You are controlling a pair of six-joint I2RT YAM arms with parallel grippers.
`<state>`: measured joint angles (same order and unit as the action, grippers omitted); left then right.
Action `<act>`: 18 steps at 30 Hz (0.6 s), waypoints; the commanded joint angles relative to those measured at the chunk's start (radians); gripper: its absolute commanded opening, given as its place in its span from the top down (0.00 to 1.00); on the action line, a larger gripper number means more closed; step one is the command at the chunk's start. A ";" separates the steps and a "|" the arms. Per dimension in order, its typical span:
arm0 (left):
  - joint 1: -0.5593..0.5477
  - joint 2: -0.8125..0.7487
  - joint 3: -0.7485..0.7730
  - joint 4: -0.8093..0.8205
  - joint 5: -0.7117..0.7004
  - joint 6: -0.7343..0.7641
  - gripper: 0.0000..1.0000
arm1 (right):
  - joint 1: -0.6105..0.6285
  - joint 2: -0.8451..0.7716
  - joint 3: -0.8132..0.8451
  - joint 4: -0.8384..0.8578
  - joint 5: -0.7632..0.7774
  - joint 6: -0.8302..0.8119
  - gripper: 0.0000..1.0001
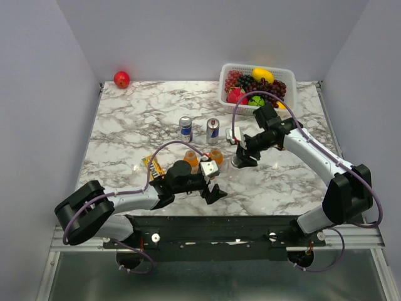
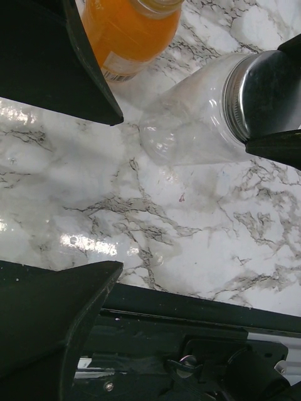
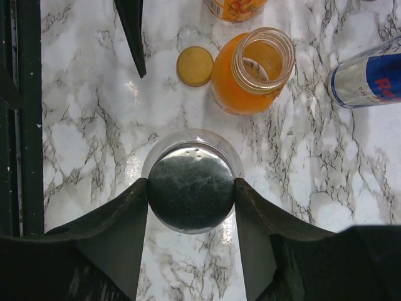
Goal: Screw on the bottle caps
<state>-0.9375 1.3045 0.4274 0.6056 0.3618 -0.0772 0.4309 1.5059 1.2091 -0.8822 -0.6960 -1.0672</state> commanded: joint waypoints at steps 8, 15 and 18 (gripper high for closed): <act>-0.018 0.156 0.054 0.175 -0.138 0.036 0.01 | 0.005 0.073 -0.071 0.023 0.127 0.003 0.43; -0.027 0.222 0.028 0.334 -0.161 0.033 0.01 | 0.005 0.040 -0.053 0.003 0.109 0.053 0.39; -0.046 0.260 0.033 0.376 -0.196 0.039 0.01 | 0.005 0.034 -0.049 -0.009 0.104 0.069 0.39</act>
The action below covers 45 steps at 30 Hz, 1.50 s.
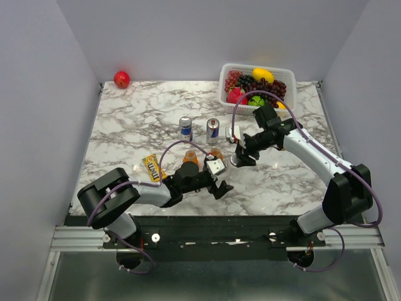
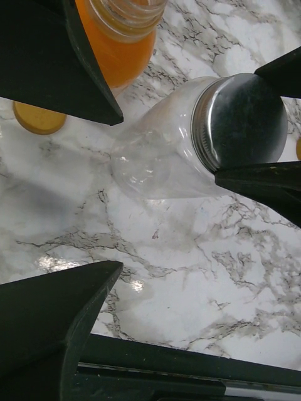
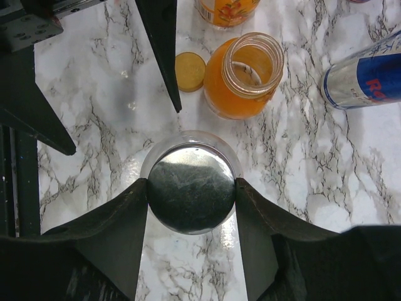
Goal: Screw on the bottle caps
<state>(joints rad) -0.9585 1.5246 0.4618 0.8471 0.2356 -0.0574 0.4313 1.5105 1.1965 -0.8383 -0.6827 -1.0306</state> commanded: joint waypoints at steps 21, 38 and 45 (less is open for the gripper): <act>-0.103 0.499 0.195 0.432 -0.280 0.053 0.01 | 0.000 -0.013 -0.153 -0.102 0.094 0.020 0.43; -0.141 0.594 0.222 0.550 -0.174 0.132 0.26 | -0.034 -0.033 -0.175 -0.139 0.069 0.015 0.43; -0.151 0.502 0.163 0.543 -0.062 0.174 0.42 | -0.032 -0.095 -0.146 -0.192 0.075 0.036 0.28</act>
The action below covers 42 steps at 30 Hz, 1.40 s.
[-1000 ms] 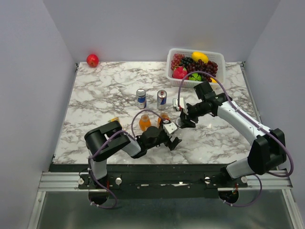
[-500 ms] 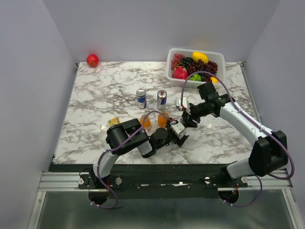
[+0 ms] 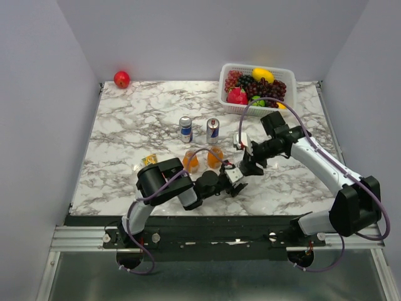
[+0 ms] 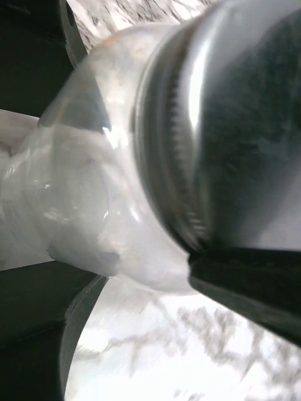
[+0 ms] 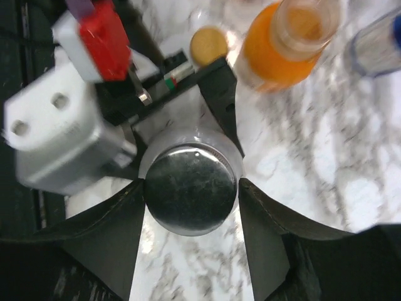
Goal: Screw on the bottle caps
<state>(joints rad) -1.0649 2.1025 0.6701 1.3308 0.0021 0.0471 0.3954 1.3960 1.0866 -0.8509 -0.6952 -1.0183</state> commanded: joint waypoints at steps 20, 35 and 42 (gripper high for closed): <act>0.052 -0.470 -0.185 -0.248 0.424 -0.044 1.00 | 0.003 -0.092 0.486 -0.582 -0.084 0.090 0.00; 0.100 -0.567 -0.096 -0.427 0.510 -0.110 1.00 | 0.028 -0.005 0.585 -0.172 0.094 0.529 0.00; 0.109 -0.592 -0.110 -0.426 0.509 -0.101 1.00 | 0.075 -0.041 0.480 -0.178 0.157 0.491 0.01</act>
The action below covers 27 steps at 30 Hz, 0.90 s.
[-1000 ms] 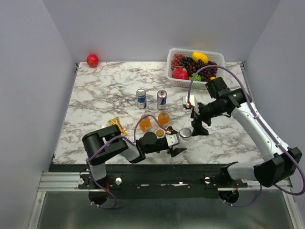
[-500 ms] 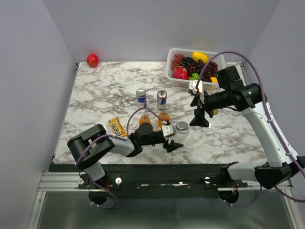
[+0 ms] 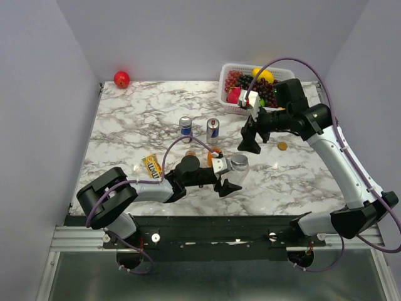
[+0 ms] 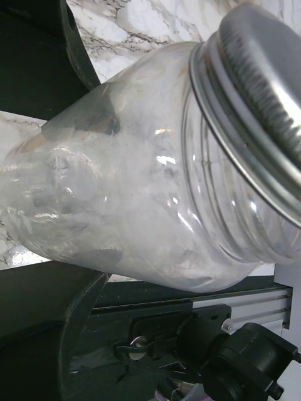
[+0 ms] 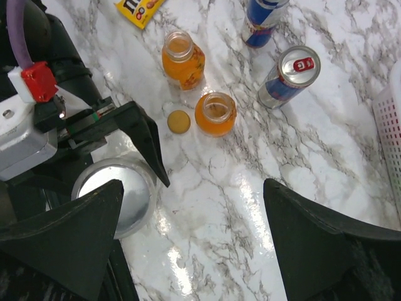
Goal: Screw on the bottle caps
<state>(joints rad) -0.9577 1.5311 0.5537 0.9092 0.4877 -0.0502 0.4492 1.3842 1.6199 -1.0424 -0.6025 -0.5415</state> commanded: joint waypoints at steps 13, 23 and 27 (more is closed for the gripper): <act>0.008 -0.055 -0.014 0.002 0.003 -0.005 1.00 | 0.109 -0.094 -0.187 0.002 0.173 -0.028 0.01; 0.013 -0.061 -0.021 0.023 -0.012 -0.016 1.00 | 0.111 -0.132 -0.221 -0.011 0.202 -0.031 0.01; 0.014 -0.058 -0.023 0.030 -0.011 -0.013 1.00 | 0.111 -0.131 -0.221 -0.019 0.202 -0.040 0.00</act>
<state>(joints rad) -0.9504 1.5051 0.5304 0.8639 0.4904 -0.0544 0.5529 1.2568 1.4166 -1.0187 -0.4309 -0.5606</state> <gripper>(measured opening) 0.818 0.995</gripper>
